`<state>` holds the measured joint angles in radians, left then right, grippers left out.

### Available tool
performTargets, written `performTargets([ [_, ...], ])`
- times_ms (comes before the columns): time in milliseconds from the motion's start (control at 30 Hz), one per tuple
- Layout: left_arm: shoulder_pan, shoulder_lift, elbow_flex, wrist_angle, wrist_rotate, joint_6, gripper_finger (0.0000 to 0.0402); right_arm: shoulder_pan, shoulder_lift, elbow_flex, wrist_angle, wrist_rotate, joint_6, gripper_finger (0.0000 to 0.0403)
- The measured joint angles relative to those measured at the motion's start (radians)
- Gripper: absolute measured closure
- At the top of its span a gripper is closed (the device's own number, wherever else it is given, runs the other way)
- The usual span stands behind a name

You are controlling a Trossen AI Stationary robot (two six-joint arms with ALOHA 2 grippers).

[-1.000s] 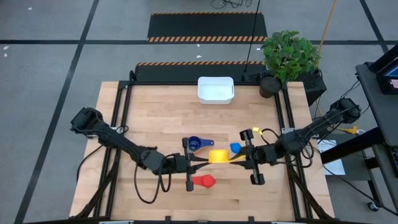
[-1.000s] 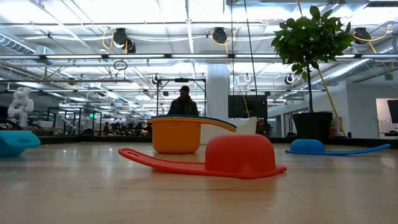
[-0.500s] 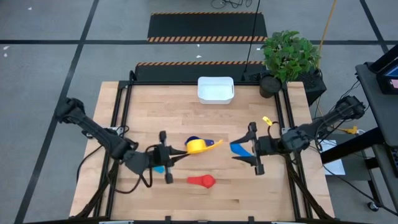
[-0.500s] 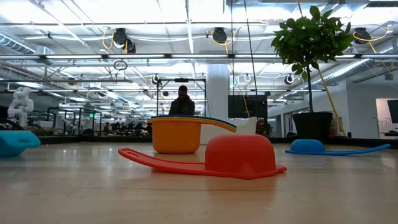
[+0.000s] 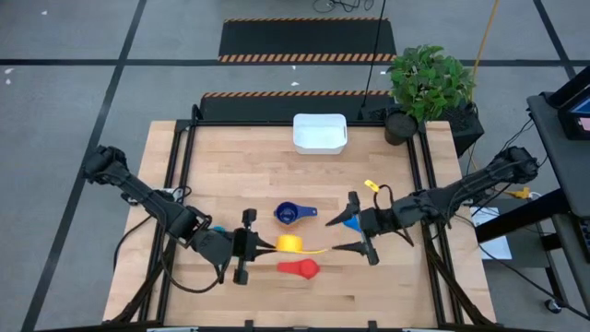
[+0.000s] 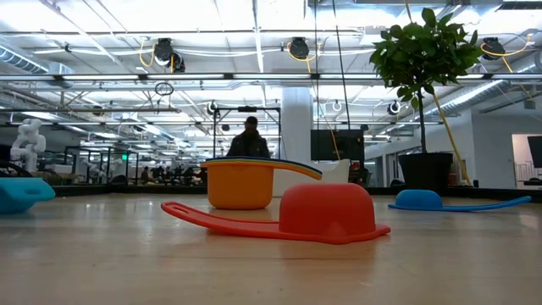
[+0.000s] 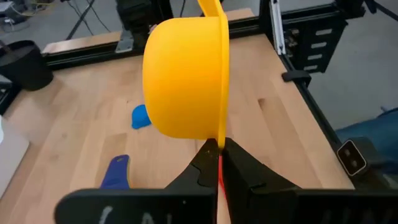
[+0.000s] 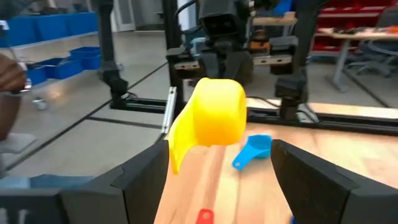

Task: Nest measuring cups in basket
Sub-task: Stack the yellow measuring cup into the dark blue measuring cup

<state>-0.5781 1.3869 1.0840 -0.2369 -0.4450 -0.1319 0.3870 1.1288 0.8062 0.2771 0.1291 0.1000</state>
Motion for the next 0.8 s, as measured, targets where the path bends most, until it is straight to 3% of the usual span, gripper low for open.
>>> performTargets([
  [100, 0.000, 0.000, 0.000, 0.002, 0.000, 0.009, 0.0391, -0.014, 0.018, 0.000, -0.004, -0.010, 0.015, 0.0130],
  [267, 0.001, 0.000, 0.000, 0.002, 0.000, 0.039, 0.0393, -0.034, 0.061, 0.000, -0.005, -0.159, 0.037, 0.0130],
  [500, 0.001, 0.000, 0.000, 0.001, 0.000, 0.042, 0.0388, -0.048, 0.076, 0.000, 0.019, -0.187, 0.037, 0.0139],
  [800, 0.025, 0.000, 0.000, 0.002, -0.007, 0.041, 0.0394, -0.049, 0.076, 0.000, 0.049, -0.191, 0.044, 0.0181],
])
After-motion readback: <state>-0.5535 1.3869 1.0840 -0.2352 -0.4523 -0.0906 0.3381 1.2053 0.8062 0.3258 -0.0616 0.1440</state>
